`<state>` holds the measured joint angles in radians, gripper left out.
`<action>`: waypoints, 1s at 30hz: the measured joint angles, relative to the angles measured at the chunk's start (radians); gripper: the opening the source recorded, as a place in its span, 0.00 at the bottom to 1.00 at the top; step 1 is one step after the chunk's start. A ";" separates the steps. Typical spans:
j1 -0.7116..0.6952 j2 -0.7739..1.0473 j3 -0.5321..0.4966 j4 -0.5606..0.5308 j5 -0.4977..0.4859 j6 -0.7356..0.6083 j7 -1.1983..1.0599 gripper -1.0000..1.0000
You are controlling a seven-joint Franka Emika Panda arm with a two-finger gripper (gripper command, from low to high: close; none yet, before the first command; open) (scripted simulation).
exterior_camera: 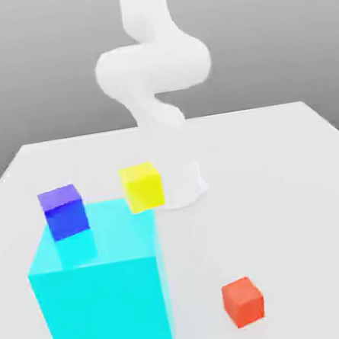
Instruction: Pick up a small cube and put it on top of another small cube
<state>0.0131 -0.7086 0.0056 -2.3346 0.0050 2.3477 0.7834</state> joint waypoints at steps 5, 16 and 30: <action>0.029 0.187 0.011 -0.071 0.006 0.099 -0.031 0.50; 0.083 0.586 0.048 -0.223 0.003 0.309 -0.085 0.50; 0.148 1.050 0.027 -0.283 -0.064 0.611 -0.073 0.00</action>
<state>0.1614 0.3411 0.0326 -2.6177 -0.0589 2.9586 0.7108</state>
